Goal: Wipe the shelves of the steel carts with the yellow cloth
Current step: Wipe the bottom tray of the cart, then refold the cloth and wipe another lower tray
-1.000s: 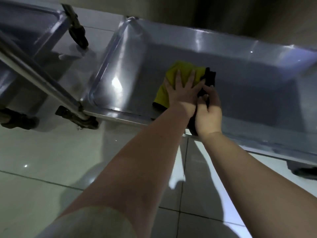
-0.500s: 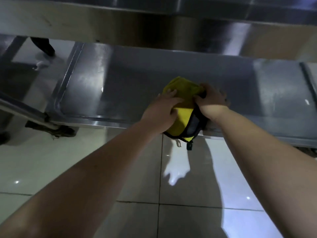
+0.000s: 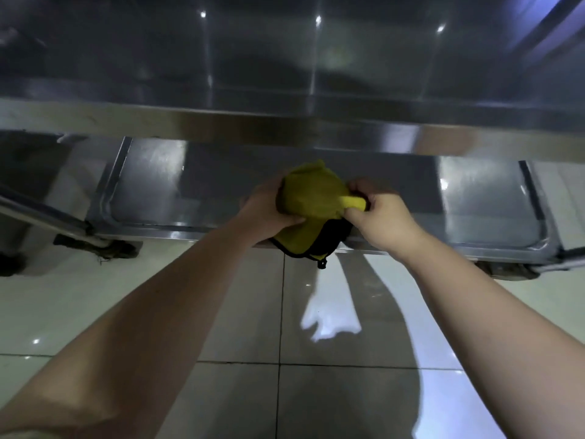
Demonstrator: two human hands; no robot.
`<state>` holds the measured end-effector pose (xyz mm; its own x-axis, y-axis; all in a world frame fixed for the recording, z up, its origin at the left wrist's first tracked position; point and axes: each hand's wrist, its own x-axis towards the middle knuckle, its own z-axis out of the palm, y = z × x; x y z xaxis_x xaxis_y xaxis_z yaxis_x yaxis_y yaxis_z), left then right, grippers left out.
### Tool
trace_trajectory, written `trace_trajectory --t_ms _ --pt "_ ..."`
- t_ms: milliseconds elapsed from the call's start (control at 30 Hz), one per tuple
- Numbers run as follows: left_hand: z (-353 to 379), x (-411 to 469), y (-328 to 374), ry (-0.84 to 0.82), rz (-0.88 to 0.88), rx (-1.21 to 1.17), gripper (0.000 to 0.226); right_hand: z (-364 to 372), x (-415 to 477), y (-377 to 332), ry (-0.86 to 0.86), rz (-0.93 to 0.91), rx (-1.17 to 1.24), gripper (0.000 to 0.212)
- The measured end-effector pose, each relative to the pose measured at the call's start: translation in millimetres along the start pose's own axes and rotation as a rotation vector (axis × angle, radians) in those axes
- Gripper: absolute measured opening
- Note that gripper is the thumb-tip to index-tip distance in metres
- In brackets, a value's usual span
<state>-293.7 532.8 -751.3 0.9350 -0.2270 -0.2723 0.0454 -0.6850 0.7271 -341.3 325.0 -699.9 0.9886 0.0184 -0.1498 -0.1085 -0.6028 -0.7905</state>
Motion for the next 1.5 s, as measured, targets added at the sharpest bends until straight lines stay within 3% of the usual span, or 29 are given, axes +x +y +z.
trace_trajectory --t_ms 100,167,367,433,600,667,967,1133,1233,1367,1500 --pt "-3 -11 15 -0.062 -0.015 -0.032 0.074 -17 -22 -9 -0.032 -0.063 0.079 0.032" --pt "-7 -26 27 -0.084 -0.025 0.029 0.061 -26 -33 -14 -0.006 -0.044 0.105 0.027" --pt "-31 -91 83 -0.121 -0.055 0.077 0.039 -53 -85 -38 0.069 0.165 0.177 0.021" --pt "-50 -113 112 -0.194 -0.042 0.064 0.031 -66 -108 -55 0.076 0.25 0.198 0.028" --pt "-109 -170 194 -0.286 0.044 0.145 0.033 -112 -171 -117 0.002 0.421 0.285 0.03" --pt "-131 -196 232 -0.281 0.137 0.191 0.041 -137 -195 -150 -0.023 0.427 0.33 0.041" --pt "-238 -282 425 -0.285 0.41 0.538 0.019 -271 -279 -336 0.214 0.272 0.309 0.091" --pt "-295 -312 548 -0.286 0.493 0.492 0.024 -365 -329 -415 0.355 0.333 0.204 0.038" --pt "-298 -321 607 -0.291 0.591 0.432 0.013 -414 -361 -443 0.536 0.346 0.176 0.034" --pt "-274 -335 665 -0.321 0.708 0.298 0.032 -475 -408 -455 0.754 0.413 0.156 0.042" --pt "-227 -353 722 -0.423 0.846 0.211 0.024 -538 -457 -439 0.895 0.469 0.148 0.032"
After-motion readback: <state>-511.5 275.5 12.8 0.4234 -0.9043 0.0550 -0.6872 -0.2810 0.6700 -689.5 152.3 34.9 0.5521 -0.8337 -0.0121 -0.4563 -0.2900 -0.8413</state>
